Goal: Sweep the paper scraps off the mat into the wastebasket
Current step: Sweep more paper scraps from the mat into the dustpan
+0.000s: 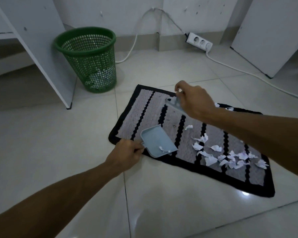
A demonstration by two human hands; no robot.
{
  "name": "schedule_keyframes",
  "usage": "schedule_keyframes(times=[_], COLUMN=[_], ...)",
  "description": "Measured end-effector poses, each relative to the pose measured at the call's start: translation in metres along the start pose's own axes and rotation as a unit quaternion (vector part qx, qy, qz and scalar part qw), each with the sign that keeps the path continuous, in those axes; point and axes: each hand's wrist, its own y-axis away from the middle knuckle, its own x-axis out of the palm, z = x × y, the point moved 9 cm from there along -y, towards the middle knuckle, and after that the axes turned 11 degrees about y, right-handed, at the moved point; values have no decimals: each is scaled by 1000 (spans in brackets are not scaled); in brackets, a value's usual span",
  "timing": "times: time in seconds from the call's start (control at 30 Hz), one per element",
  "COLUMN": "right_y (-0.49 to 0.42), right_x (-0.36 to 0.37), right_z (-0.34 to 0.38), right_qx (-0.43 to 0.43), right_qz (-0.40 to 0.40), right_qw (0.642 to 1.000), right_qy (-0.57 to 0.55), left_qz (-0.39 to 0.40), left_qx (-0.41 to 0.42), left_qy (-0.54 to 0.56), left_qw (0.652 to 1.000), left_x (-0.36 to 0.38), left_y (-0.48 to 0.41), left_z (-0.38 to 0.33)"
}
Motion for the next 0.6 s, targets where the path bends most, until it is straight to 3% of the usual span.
schedule_keyframes(times=[0.17,0.3,0.47,0.6], right_y=[7,11,16,35], right_x=[-5,16,46,31], right_z=[-75,-103,-90,-73], right_qx=[87,135,86,50], right_qz=[-15,-11,68,33], right_qw=[996,991,994,997], right_qy=[0,-6,-14,-54], left_qz=[46,25,20,13], left_qx=[-14,-30,-57,-55], left_qy=[44,35,8,5], left_qw=[998,999,998,998], left_x=[28,40,49,45], left_y=[-29,-47,-53,-54], left_z=[-8,-15,-6,-2])
